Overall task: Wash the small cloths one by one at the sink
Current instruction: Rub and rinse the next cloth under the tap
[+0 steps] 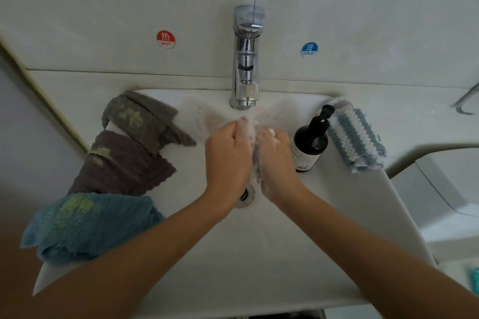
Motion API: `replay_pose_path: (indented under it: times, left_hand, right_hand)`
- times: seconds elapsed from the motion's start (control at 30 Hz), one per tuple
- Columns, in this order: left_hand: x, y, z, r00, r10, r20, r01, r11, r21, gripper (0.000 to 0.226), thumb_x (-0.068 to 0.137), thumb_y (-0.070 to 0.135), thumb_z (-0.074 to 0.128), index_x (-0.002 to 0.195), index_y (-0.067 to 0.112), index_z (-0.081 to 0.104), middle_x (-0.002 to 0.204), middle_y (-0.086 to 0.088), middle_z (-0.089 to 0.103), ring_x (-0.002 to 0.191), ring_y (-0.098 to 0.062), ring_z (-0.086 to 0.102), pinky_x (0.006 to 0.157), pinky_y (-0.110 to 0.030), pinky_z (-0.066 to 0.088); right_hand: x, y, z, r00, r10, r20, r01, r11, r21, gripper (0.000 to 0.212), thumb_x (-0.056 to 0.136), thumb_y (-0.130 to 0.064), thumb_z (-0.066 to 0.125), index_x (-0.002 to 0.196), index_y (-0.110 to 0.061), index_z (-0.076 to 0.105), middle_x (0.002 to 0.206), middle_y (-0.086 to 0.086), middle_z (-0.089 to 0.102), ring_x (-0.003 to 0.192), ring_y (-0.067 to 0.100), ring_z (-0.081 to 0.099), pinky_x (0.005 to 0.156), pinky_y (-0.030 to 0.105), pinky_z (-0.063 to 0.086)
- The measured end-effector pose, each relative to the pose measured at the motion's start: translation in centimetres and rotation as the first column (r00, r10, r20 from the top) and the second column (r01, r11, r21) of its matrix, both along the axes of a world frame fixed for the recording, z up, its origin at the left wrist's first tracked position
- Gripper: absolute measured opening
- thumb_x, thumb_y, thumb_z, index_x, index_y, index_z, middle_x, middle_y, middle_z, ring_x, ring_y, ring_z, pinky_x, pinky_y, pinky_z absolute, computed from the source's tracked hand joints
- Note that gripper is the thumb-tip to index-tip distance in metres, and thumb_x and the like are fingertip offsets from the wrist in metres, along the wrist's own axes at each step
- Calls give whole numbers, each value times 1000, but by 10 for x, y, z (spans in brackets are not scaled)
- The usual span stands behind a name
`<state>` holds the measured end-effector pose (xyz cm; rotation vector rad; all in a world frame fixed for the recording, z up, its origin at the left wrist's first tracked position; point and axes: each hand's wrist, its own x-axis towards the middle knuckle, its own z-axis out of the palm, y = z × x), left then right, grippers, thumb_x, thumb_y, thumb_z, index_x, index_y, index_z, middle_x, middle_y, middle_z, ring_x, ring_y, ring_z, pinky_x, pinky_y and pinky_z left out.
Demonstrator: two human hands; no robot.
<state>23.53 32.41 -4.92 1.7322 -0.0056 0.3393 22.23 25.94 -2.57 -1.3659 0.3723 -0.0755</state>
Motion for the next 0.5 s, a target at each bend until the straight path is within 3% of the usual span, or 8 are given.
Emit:
replay_pose_path:
  times: [0.1,0.17,0.23,0.3,0.37,0.4,0.47,0.5]
  left_hand:
    - [-9,-1,1,999,-32,-14,32,999,-10,48,101,22,45,53,21,43,42,12,44,41,-3,41,46,-18,34]
    - [9,6,1,998,14,-67,-16,999,-41,49,101,22,45,52,18,41,43,9,41,42,-4,38,48,-24,34]
    - [17,9,1,997,47,-66,-50,998,-38,49,101,22,45,53,17,41,46,6,40,43,-6,36,48,-25,33]
    - [3,3,-1,1000,20,-11,-20,1000,-11,48,101,22,45,53,18,43,45,8,40,42,-3,37,44,-20,33]
    - [-14,-5,-2,999,-33,41,32,999,22,47,100,23,45,55,11,47,45,7,41,43,-4,39,43,-20,33]
    - [-14,-6,-2,998,-46,43,44,998,34,47,100,25,45,57,8,49,46,3,42,44,-4,40,44,-23,34]
    - [2,-2,-1,1000,0,-3,0,1000,11,47,101,24,45,55,12,46,47,1,42,44,-4,38,45,-24,34]
    - [11,2,1,999,33,-21,-33,999,-9,48,101,22,46,53,16,42,47,3,40,43,-4,36,46,-23,32]
  right_hand:
    - [4,1,-2,1000,5,22,-3,998,-67,20,100,-11,44,82,-9,52,74,-1,51,69,12,49,77,26,38]
    - [-1,6,-8,998,32,58,-30,998,-47,32,97,-21,49,67,-14,45,64,6,46,65,23,48,68,40,42]
    - [-3,7,-11,994,76,83,-70,995,-73,37,94,-23,50,58,-14,41,60,10,41,67,25,45,65,42,39]
    - [4,3,-7,995,32,97,-24,996,-83,39,99,-14,45,59,-14,44,60,4,42,67,20,49,68,34,41]
    - [10,-1,-3,993,-21,115,28,998,-60,34,101,-14,39,71,-10,54,65,-4,46,61,-3,52,68,16,44]
    - [8,-2,-5,994,-5,110,14,997,-77,32,102,-16,39,74,-12,54,69,-3,50,62,-3,54,68,16,47]
    - [1,1,-12,995,7,100,4,994,-107,36,97,-23,46,65,-7,47,68,8,51,66,21,53,66,36,46]
    - [-2,3,-15,995,27,94,-13,990,-137,38,92,-27,47,62,-4,43,66,12,48,65,25,47,63,40,42]
